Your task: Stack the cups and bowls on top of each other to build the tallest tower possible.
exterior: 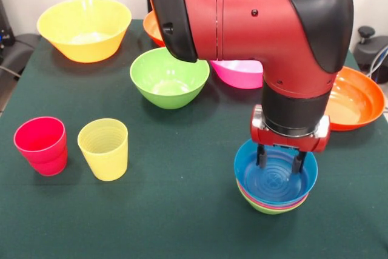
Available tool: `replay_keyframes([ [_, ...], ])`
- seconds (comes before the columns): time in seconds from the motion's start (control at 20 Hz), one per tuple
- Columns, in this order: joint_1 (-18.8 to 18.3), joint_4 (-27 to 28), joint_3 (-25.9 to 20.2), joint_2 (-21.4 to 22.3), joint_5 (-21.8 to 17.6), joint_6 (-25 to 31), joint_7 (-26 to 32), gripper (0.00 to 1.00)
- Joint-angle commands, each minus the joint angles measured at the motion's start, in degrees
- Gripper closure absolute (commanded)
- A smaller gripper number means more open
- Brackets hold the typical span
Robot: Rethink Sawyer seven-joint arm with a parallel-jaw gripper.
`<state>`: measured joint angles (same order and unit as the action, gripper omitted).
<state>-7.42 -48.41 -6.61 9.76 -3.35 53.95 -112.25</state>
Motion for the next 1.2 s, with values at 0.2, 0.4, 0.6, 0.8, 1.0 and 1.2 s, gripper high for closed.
replay_keyframes([
  [0.2, -0.42, 0.37, -4.31, 2.48, -3.0, 10.94, 12.2, 0.0],
  [0.4, -0.85, 0.71, -5.29, 3.24, -2.27, 11.71, 12.04, 0.0],
  [0.6, -1.37, 4.04, -7.0, 2.71, -1.34, 13.54, 12.27, 0.0],
  [0.8, -1.84, 8.09, -6.94, 3.15, -2.38, 19.3, 14.19, 0.0],
  [1.0, -3.37, 6.62, -6.3, 5.0, -3.19, 20.23, 16.84, 0.0],
  [1.2, -4.55, 5.65, -5.91, 6.33, -3.98, 20.45, 18.48, 0.0],
])
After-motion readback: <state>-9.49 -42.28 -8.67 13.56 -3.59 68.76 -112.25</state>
